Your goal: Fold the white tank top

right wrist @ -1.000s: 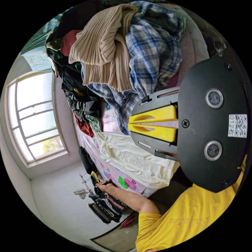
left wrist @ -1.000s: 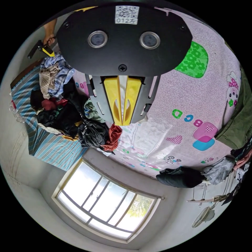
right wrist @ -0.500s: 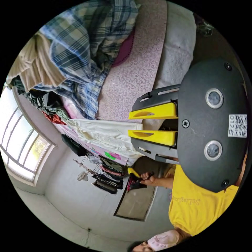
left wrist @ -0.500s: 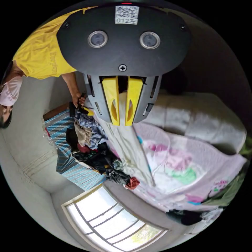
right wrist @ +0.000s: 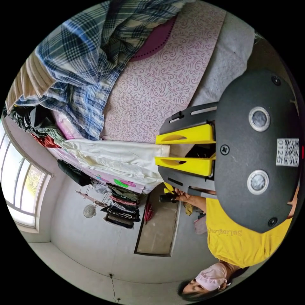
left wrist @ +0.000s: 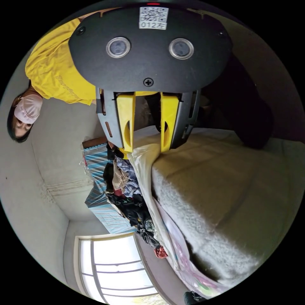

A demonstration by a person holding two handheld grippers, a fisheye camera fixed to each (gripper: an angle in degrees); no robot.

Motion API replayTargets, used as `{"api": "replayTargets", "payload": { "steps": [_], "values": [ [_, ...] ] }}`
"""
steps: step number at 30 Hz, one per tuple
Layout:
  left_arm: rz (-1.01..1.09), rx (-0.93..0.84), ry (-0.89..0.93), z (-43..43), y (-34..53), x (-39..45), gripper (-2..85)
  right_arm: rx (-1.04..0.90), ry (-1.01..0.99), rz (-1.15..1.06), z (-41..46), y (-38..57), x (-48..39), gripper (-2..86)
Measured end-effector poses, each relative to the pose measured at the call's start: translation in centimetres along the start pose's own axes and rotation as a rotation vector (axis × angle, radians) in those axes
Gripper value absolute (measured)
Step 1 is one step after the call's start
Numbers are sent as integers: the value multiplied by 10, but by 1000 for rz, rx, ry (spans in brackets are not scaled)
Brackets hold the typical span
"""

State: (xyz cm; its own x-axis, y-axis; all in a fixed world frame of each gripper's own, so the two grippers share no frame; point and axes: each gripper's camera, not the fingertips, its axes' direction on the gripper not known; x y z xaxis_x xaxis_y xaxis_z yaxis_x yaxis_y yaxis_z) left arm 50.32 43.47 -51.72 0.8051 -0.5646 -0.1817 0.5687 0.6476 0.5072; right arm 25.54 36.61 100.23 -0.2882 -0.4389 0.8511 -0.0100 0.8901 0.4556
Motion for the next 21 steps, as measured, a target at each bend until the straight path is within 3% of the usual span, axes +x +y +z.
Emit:
{"api": "replayTargets", "payload": {
  "steps": [8, 14, 21],
  "values": [
    [-5, -2, -121, -20, 5, 1, 122, 34, 8, 52, -36, -3, 17, 50],
    [57, -6, 35, -12, -2, 8, 108, -7, -119, 75, -41, -9, 29, 26],
    [127, -8, 71, -20, -5, 30, 38, -66, -120, 55, -43, -13, 29, 21]
  ]
}}
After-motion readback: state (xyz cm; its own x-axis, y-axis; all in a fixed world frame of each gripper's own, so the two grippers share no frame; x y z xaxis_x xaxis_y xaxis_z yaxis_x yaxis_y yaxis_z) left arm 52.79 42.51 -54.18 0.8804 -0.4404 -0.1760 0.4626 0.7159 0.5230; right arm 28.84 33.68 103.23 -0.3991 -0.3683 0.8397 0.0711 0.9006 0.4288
